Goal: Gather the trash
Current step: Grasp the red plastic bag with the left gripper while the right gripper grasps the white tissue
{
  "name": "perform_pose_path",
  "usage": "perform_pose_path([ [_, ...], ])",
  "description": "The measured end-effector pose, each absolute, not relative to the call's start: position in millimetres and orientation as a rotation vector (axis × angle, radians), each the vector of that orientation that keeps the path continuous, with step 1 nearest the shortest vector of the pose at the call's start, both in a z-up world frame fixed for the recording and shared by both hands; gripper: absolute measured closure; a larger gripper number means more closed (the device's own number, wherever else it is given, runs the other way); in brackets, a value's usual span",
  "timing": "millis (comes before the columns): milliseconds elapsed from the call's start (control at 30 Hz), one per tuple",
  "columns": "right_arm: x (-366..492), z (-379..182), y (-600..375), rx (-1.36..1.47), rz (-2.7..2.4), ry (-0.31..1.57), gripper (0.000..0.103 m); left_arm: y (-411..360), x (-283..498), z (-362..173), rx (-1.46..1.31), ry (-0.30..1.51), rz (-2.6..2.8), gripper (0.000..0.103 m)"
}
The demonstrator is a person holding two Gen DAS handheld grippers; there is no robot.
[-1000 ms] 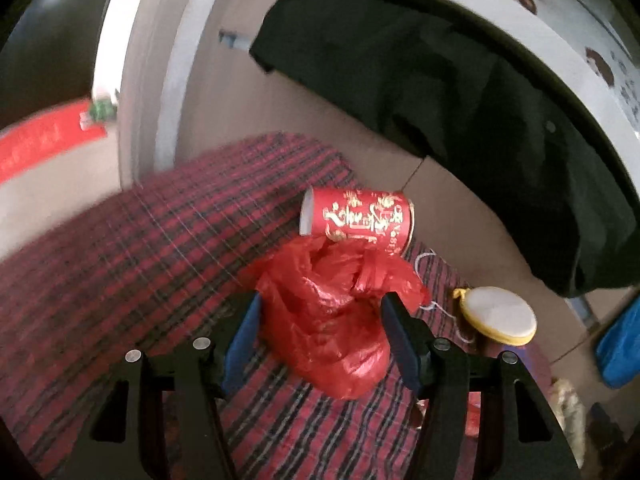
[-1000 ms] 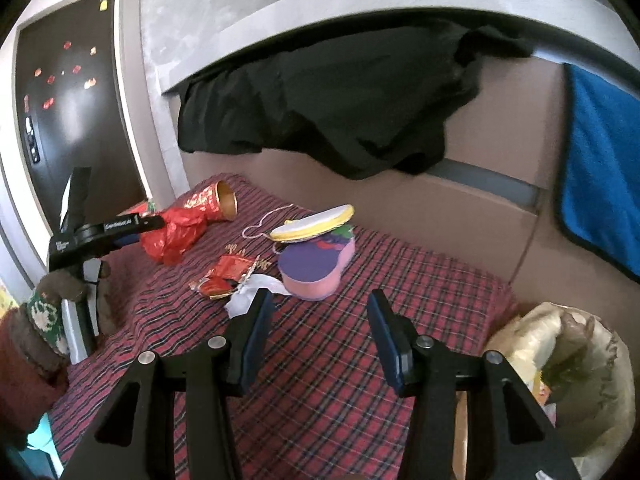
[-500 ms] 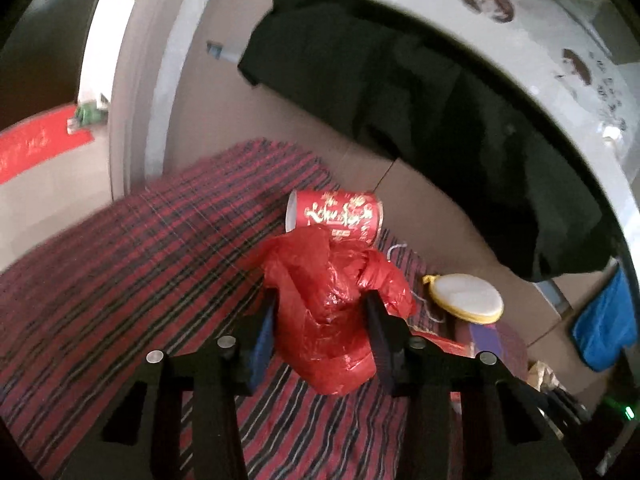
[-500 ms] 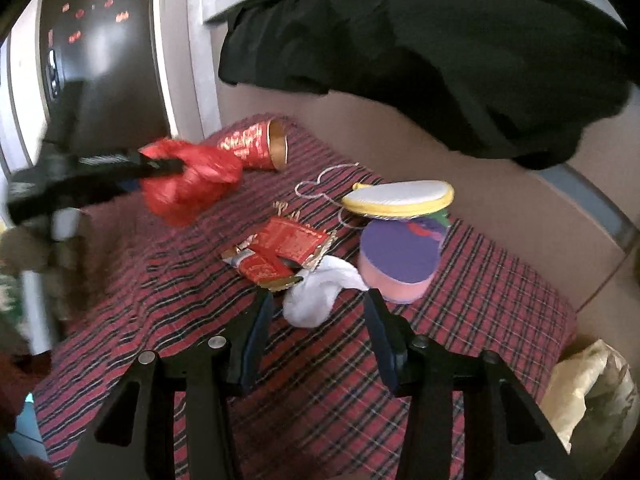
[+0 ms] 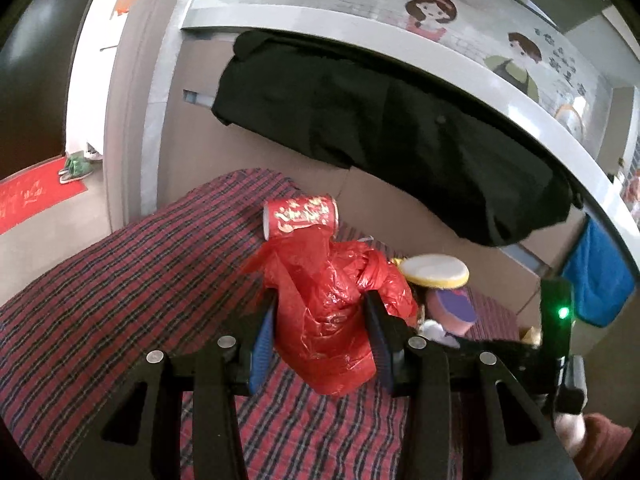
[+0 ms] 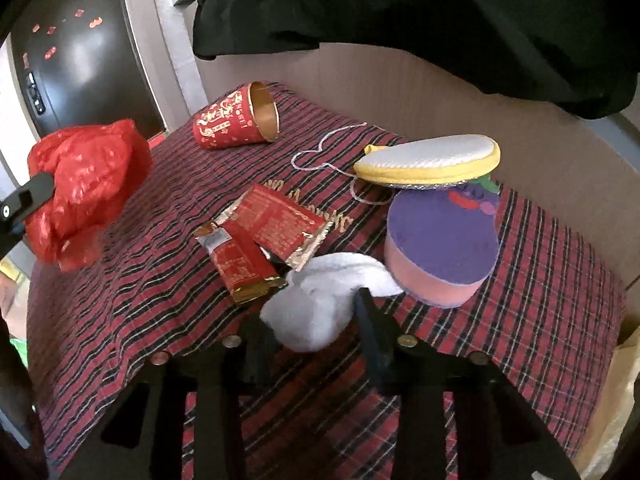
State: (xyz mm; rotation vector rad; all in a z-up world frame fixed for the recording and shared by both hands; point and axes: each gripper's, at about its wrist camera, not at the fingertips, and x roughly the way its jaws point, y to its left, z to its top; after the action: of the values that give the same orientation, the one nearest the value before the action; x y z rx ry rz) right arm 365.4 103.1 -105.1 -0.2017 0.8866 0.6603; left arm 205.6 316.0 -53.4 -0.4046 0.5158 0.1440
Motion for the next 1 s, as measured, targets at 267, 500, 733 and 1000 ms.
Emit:
perform_pose_path([
  [267,332.4,-75.2,76.7,-0.235,0.674,0.817,0.082,277.4,200.2,-36.6,-0.347,0.496,0.100,0.059],
  [500,301.0,-39.3,31.2,-0.194,0.644,0.737,0.082,236.9,195.4,-14.6,-0.303,0.472,0.048,0.059],
  [733,286.3,-28.4,4.3,-0.167,0.632,0.703,0.082,210.8,192.4,-7.8,-0.286,0.483,0.028,0.059],
  [1000,281.9,-49.8,-2.9,-0.154,0.672,0.756,0.082,216.6,191.1,-18.6,-0.307,0.513,0.049,0.059],
])
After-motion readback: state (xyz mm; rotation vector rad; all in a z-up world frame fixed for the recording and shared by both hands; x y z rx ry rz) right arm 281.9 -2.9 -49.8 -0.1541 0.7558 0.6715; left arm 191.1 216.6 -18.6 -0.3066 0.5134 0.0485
